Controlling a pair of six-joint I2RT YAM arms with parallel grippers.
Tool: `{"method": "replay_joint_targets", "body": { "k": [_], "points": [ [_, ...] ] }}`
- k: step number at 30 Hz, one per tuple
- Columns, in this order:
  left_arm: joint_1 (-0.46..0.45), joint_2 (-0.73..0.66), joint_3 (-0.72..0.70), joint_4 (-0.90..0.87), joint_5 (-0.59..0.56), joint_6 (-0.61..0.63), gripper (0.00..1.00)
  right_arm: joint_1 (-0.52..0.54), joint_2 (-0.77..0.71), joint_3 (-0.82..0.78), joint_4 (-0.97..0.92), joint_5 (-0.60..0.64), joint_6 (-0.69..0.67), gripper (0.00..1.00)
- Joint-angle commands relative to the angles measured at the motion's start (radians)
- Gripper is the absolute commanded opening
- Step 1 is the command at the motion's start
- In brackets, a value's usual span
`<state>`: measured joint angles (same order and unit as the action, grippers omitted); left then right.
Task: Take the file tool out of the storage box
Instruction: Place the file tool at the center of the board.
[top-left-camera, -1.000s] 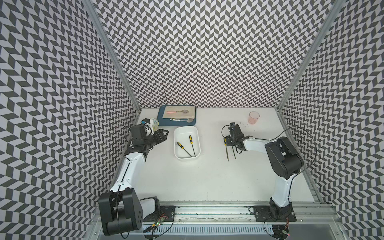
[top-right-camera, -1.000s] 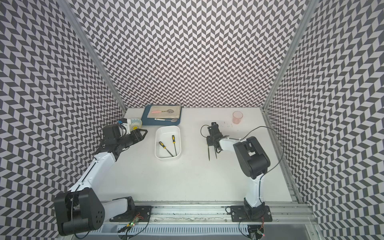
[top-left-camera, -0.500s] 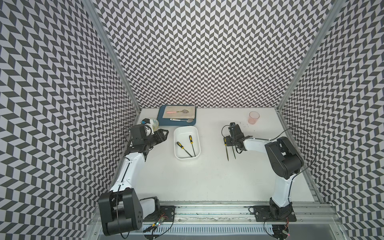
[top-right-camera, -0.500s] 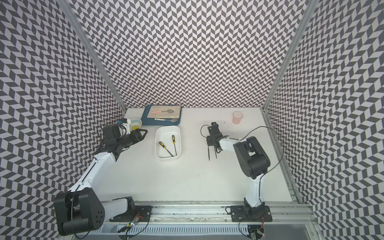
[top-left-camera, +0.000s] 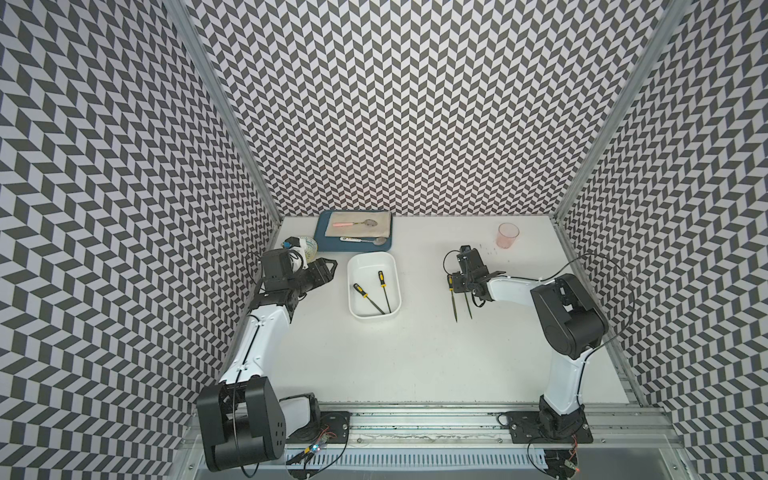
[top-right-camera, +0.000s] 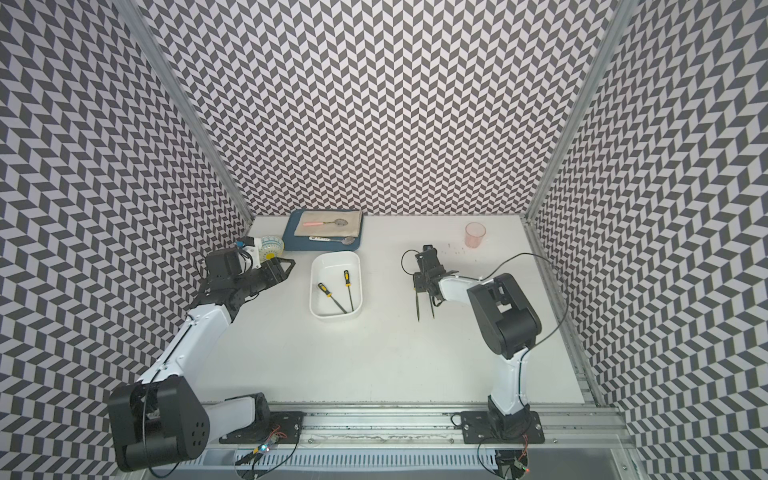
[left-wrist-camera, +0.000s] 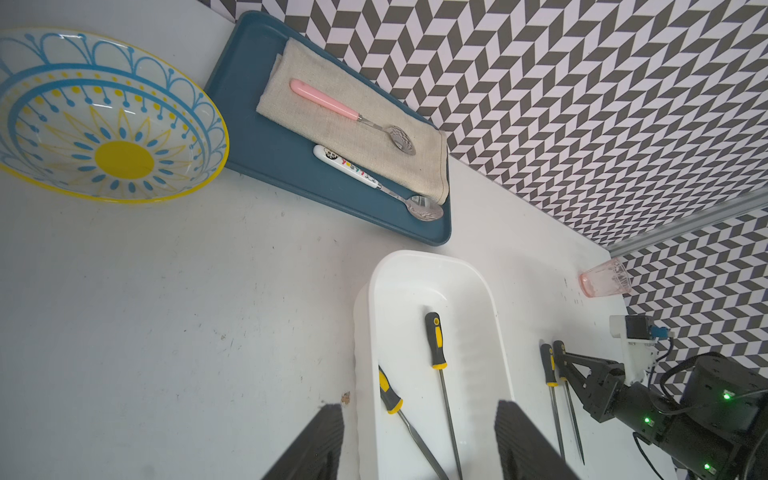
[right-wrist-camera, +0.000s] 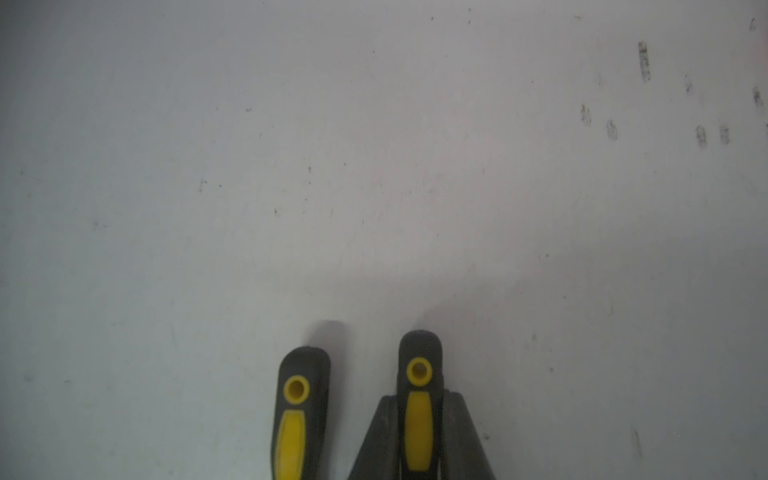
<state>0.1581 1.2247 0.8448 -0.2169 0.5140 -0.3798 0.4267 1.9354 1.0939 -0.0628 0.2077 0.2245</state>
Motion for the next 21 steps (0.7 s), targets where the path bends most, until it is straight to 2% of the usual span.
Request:
{"method": "replay_joint_targets", "body": {
  "k": [1,21],
  "points": [
    [0.006,-0.01,-0.002,0.014,0.007,0.004,0.63,-0.007,-0.042,0.011,0.005,-0.003,-0.003,0.0],
    [0.004,-0.012,0.0,0.015,0.011,0.003,0.63,-0.014,-0.018,0.049,-0.007,-0.003,-0.003,0.0]
  ]
}}
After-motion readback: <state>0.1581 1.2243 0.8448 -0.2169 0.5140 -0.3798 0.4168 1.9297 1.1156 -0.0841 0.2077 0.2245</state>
